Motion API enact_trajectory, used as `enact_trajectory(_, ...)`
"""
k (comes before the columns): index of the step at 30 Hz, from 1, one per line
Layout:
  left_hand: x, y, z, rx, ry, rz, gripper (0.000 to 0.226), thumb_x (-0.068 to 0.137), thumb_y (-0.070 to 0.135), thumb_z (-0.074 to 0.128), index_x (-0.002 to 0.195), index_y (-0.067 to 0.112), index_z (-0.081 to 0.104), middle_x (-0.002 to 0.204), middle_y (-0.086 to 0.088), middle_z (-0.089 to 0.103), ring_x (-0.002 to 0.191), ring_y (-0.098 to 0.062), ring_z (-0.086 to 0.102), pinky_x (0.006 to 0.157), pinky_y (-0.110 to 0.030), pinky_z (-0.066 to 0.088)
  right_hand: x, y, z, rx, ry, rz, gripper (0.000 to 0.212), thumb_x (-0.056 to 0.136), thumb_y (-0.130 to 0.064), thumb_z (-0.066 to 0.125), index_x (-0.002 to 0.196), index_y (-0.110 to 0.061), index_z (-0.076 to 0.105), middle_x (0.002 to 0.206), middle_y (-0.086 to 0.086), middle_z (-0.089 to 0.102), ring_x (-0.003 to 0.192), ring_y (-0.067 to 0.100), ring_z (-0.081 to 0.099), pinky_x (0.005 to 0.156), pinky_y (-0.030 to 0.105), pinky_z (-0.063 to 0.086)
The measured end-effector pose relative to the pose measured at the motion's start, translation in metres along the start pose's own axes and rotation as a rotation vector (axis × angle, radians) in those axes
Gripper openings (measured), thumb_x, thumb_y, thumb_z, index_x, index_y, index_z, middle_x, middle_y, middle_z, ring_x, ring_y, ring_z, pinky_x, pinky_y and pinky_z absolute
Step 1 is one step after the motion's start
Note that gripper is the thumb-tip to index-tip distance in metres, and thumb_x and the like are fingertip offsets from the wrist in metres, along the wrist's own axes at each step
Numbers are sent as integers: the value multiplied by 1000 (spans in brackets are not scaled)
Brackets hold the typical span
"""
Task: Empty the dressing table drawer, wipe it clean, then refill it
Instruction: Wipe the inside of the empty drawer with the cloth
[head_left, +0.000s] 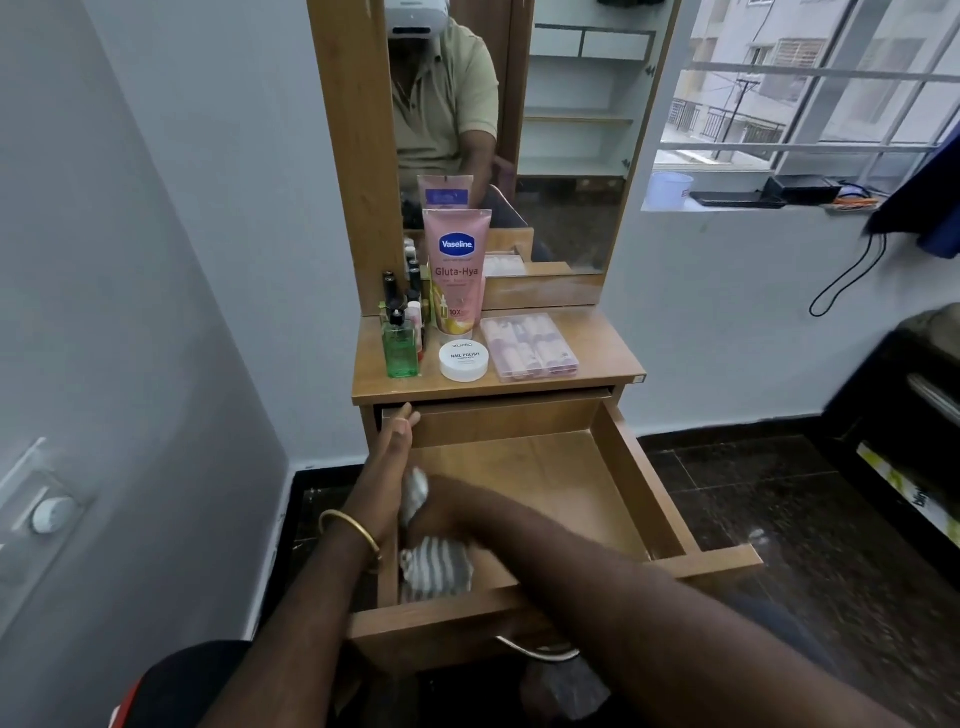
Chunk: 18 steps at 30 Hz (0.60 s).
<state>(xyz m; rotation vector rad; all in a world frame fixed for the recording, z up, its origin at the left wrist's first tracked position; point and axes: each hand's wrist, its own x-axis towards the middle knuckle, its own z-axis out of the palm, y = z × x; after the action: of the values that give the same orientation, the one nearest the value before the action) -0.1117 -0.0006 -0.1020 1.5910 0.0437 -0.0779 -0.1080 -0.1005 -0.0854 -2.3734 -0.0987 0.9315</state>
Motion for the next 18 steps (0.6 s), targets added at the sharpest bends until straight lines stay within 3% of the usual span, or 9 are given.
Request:
enact_trajectory(2,2,-2,-2,44,-12,5,90,76,80,23,150,29,30,150,10,40,141,-9,30,118,-37,20,-4,-2,13,-171,-82,-8,59,86,-9,71,138,2,44,132,22,58,118,35,60,99,41,51)
enact_trajectory(4,2,-3,-2,63,-22,5,86,78,76,20,150,30,29,152,11,39,142,-9,29,118,-39,19,-11,1,7,-335,-95,-29,52,89,-12,69,135,2,48,125,21,62,114,33,62,95,39,52)
enact_trajectory(7,0,-2,-2,47,-24,3,88,77,78,25,150,30,30,148,13,40,143,-12,29,121,-45,20,-13,18,-27,-488,195,-69,27,88,-19,68,113,-10,64,108,11,68,99,28,67,81,37,55)
enact_trajectory(10,-4,1,-2,50,-43,-18,91,76,83,26,152,33,27,153,12,36,144,-15,29,119,-48,23,-20,52,-69,-531,474,-65,16,91,-21,63,106,-16,60,109,7,64,96,28,65,73,36,51)
enact_trajectory(13,-7,4,-1,73,-37,0,86,83,79,20,154,31,23,156,10,32,146,-14,24,114,-36,20,-36,93,-89,-627,376,87,31,92,-21,64,121,-11,56,118,9,60,104,28,63,86,37,53)
enact_trajectory(18,-7,6,-1,102,-45,-2,104,67,90,23,154,31,22,154,14,32,143,-8,24,108,-32,19,-70,114,-67,-675,117,195,41,95,-37,58,124,-7,60,120,11,65,110,27,63,97,37,50)
